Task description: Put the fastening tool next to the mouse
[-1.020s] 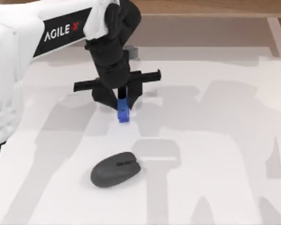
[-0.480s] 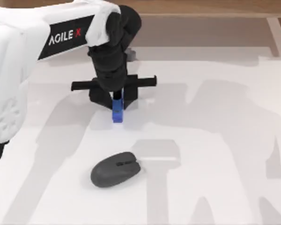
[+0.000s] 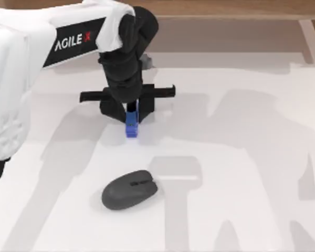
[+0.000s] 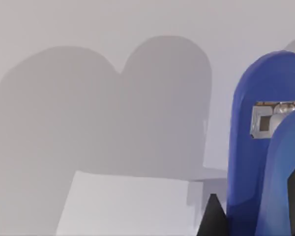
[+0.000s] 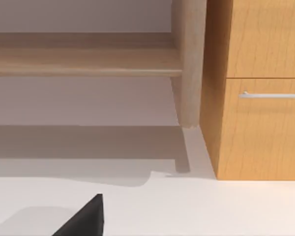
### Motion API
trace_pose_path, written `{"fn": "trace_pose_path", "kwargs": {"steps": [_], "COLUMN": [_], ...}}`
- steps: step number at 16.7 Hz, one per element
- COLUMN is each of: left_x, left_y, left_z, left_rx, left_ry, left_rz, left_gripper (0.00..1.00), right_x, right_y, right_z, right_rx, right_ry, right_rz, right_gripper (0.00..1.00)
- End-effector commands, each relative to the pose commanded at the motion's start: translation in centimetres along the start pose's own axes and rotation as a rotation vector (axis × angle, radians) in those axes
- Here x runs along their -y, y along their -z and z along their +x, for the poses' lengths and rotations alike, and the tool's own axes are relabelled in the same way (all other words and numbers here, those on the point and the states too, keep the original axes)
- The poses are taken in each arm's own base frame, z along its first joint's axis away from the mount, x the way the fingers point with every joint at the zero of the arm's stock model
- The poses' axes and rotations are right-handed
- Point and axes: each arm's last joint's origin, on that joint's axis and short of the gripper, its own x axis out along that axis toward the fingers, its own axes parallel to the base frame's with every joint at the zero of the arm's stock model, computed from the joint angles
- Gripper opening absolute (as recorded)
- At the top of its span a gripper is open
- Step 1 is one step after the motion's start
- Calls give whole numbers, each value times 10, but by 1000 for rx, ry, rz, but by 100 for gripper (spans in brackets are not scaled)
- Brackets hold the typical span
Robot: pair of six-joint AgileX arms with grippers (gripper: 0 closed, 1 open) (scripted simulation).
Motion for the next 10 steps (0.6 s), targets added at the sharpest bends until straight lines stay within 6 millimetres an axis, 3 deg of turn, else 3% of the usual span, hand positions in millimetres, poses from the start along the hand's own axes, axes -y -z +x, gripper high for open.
{"fn": "trace_pose_path", "kwargs": {"steps": [9,10], "left_x": [0,0], "left_y": [0,0], "left_z": [0,0], "left_rx": [0,0], "left_ry": [0,0], "left_rz": [0,0], "left_gripper": [98,100], "right_x": [0,0], "right_y": [0,0], "right_z": [0,0], "right_rx": [0,0], "right_ry": [0,0], "right_rz": [0,0], "right_gripper": [100,100]}}
